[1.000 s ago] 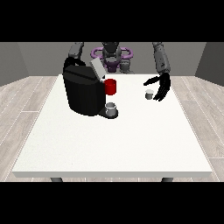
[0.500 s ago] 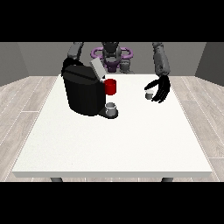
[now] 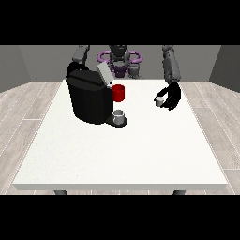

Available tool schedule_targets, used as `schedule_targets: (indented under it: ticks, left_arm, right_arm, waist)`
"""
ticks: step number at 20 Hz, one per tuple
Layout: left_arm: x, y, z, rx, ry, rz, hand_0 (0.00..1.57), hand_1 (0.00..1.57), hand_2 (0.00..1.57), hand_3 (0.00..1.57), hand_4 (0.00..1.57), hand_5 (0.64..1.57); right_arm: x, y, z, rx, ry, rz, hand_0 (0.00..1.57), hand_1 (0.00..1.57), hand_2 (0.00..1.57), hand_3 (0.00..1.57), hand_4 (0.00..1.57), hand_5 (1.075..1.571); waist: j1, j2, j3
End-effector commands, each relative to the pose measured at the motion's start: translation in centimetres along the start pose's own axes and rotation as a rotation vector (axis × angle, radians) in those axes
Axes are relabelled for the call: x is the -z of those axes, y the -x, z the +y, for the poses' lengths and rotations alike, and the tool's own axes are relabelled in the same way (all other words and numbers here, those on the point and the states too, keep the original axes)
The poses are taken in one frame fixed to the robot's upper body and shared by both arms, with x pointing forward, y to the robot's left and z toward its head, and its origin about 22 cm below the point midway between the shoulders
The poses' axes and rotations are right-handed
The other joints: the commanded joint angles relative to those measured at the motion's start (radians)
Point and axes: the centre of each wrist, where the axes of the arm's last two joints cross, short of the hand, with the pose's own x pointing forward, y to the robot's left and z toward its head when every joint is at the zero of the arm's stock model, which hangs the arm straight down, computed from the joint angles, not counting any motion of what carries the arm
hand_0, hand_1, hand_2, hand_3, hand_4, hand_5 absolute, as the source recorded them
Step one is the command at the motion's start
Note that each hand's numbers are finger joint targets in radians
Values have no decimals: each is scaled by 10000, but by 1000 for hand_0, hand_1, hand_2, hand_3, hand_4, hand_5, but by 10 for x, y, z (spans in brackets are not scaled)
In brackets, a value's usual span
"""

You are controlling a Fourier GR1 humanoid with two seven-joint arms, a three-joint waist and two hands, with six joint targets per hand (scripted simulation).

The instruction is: Insert the coffee pod into the coffee machine and close the lid

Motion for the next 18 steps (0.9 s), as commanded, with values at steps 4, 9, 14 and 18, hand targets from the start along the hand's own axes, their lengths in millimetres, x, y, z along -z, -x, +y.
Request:
schedule_targets:
  ticks: [4,9,14,18]
  left_arm:
    - [-1,13,13,948,254,227,1028,1028,1112,890,287,1571]
    - [9,-2,15,804,434,-654,1317,1317,1430,1407,548,1571]
    - [31,-40,30,392,831,-1692,1400,1400,1423,1364,595,1571]
    - [52,-84,57,507,1047,-2371,1289,1289,1362,1337,557,1571]
  right_arm:
    - [-16,4,19,160,-290,-174,0,0,0,0,514,1571]
    - [-1,1,-8,226,78,310,0,0,0,0,426,1571]
    - [-6,27,-18,-90,218,755,0,0,0,0,430,1571]
    - [-1,47,-2,213,664,772,0,0,0,0,438,1571]
  waist:
    - [-309,209,-22]
    - [-79,-254,-20]
    - [87,-907,-16]
    - [473,-627,-11]
